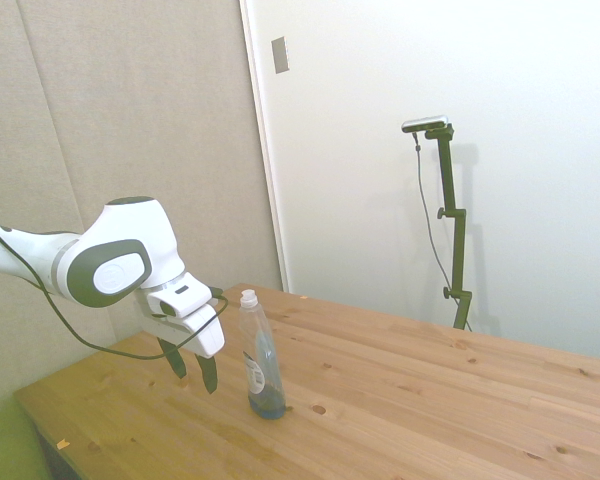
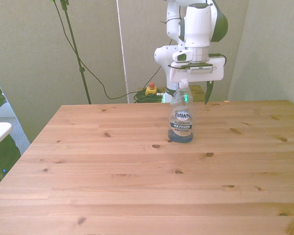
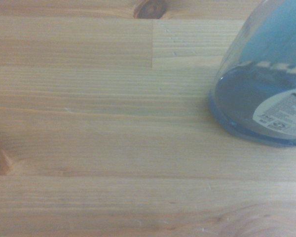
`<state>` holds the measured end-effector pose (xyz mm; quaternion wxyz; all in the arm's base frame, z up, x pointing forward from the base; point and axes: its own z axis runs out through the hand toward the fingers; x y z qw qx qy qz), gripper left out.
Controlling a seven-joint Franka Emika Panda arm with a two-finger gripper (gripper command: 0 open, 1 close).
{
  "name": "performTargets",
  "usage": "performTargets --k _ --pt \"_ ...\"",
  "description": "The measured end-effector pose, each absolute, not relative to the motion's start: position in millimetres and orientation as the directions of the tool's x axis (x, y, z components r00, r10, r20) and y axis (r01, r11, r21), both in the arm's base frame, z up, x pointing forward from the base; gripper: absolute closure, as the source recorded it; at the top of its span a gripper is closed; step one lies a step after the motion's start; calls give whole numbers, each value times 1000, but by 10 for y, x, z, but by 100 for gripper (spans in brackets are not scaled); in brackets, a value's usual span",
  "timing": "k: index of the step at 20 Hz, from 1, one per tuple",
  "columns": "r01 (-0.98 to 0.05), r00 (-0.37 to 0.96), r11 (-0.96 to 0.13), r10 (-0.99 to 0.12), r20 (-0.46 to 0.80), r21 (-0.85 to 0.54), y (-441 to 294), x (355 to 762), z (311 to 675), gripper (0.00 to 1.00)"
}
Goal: Knock down the dish soap
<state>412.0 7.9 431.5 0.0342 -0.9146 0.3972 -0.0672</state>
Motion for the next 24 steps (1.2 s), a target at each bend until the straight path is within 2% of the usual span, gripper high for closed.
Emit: performTargets --k 2,3,17,24 --pt "-722 676 -683 -731 96 -115 79 4122 4313 0" --pt "-722 676 -683 -731 96 -114 78 4124 4310 100" --pt "-764 597 -624 -780 187 -163 -178 4314 4716 100" --pt "-775 570 -610 -788 233 -165 -231 4552 4757 100"
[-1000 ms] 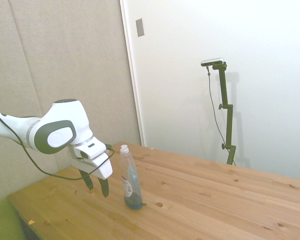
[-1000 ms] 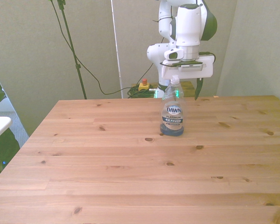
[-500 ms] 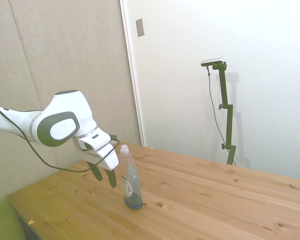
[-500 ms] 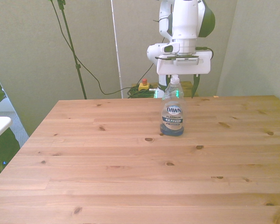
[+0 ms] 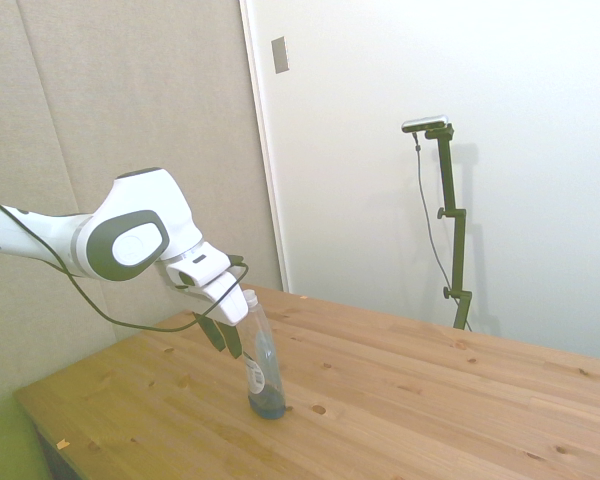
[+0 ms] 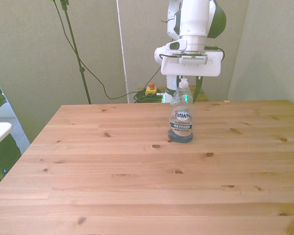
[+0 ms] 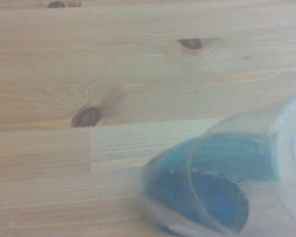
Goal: Knock down the dish soap
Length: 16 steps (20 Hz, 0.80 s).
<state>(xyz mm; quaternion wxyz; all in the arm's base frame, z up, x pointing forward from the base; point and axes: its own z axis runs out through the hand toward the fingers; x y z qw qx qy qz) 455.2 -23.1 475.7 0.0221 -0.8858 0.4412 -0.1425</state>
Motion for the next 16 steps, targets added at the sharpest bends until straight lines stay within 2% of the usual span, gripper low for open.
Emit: performTargets --k 6,16 --pt "-789 534 -589 -797 282 -174 -314 4904 4790 100" --pt "-820 451 -532 -828 333 -211 -727 5738 4709 100"
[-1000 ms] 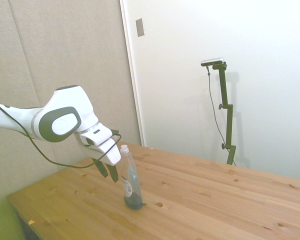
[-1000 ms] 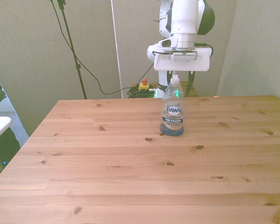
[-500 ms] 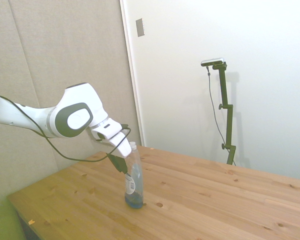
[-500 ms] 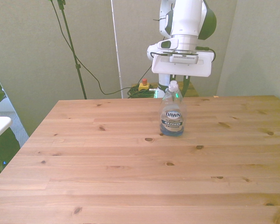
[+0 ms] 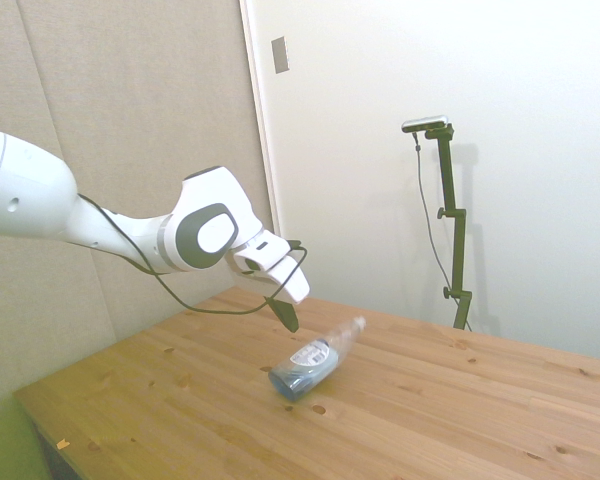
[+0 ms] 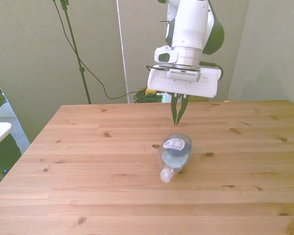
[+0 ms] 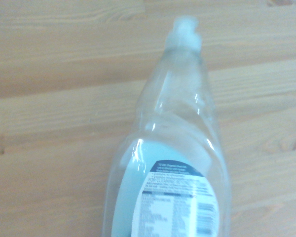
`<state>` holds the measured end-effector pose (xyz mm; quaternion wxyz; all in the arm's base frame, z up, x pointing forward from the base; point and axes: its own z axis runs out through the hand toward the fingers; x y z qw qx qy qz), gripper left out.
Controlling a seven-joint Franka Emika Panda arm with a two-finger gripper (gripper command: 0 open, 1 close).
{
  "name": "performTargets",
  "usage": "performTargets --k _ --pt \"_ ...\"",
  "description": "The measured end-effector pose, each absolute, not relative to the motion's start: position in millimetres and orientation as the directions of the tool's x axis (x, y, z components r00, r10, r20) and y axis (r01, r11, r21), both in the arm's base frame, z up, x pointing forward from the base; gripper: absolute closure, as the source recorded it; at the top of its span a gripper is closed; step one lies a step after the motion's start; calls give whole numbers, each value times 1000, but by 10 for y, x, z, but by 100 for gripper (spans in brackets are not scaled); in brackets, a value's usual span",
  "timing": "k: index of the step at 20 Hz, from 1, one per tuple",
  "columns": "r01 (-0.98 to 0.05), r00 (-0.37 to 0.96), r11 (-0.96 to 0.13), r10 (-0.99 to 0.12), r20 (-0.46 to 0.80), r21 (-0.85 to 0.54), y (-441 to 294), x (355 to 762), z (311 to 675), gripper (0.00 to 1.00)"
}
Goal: Knock down the dish soap
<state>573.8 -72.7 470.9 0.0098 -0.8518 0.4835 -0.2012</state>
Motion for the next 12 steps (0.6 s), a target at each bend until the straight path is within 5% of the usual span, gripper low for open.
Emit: performTargets --k 12 --pt "-850 349 -462 -854 385 -254 -1088 6688 4596 100"
